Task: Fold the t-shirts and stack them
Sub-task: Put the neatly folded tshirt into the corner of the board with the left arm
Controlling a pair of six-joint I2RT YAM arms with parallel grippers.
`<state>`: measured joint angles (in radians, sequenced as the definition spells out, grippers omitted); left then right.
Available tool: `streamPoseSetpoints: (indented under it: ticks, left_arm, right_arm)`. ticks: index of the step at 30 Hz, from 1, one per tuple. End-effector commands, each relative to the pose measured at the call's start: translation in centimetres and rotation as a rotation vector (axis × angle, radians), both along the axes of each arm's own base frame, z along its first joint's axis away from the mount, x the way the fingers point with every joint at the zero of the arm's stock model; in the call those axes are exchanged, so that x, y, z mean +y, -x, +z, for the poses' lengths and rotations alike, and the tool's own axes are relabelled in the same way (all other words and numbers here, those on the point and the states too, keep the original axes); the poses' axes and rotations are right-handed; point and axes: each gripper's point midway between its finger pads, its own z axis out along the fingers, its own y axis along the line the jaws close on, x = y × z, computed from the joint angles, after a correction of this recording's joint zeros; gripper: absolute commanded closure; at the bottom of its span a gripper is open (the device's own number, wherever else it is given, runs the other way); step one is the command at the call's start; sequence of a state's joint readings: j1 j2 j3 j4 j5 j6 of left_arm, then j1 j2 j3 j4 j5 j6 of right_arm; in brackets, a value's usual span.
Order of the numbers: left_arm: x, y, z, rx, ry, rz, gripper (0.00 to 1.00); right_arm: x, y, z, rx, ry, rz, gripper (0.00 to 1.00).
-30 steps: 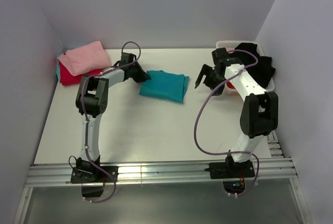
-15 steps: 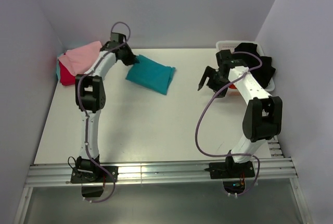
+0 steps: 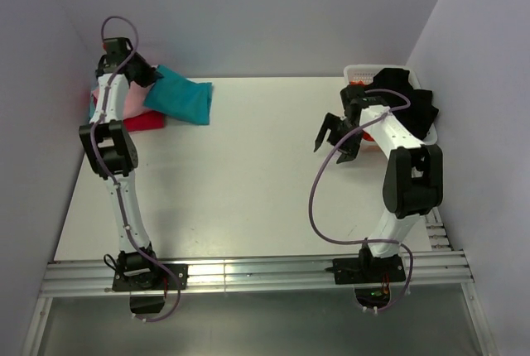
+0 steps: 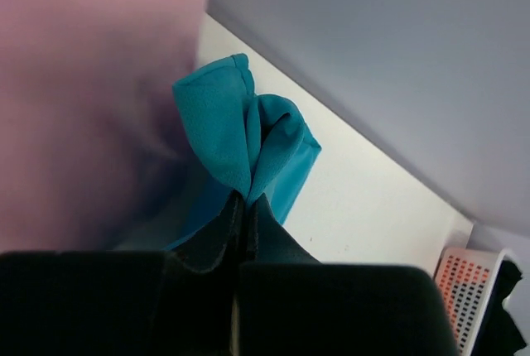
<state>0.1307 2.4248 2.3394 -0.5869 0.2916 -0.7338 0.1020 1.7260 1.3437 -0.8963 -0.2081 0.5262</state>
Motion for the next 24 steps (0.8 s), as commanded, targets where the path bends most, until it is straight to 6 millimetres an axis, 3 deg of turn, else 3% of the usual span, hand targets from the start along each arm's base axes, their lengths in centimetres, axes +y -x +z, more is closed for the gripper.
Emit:
streamPoseSetpoints:
  ticks: [1,3,6,8,14,17,24]
  left_arm:
    - [2.7,-1.4,5.7,-0.164,0.026,0.007,1.0]
    - [4.4,-1.8,7.2,-0.21,0.046,0.033,1.0]
    - [5.4,-2.0,9.0,-0.274,0.081,0.019,1.0]
    - [5.8,-2.1,9.5,-0.293,0.091,0.017,1.0]
    - [9.5,-1.7,12.1,-0.343,0.076,0.087,1.0]
    - [11.5,-1.2,11.9,-0.335,0.066,0.121,1.0]
    - [16.1,0.7,9.1,-0.227,-0.039,0.239,1.0]
  right_arm:
    - [0.0,-1.2,0.3,-0.01,-0.002,0.007,0.14]
    - [0.0,-1.6,0.0,-0.004,0.002,0.007,0.14]
    - [-0.1,-2.0,-0.5,0.007,0.01,0.003,0.14]
    - [-0.1,-2.1,-0.8,0.013,0.015,0.003,0.14]
    - [0.2,-2.1,-1.3,0.024,0.002,-0.001,0.14]
    - [0.2,-1.9,-1.4,0.026,-0.001,0.0,0.14]
    - [0.8,-2.1,-2.1,0.047,-0.026,-0.001,0.15]
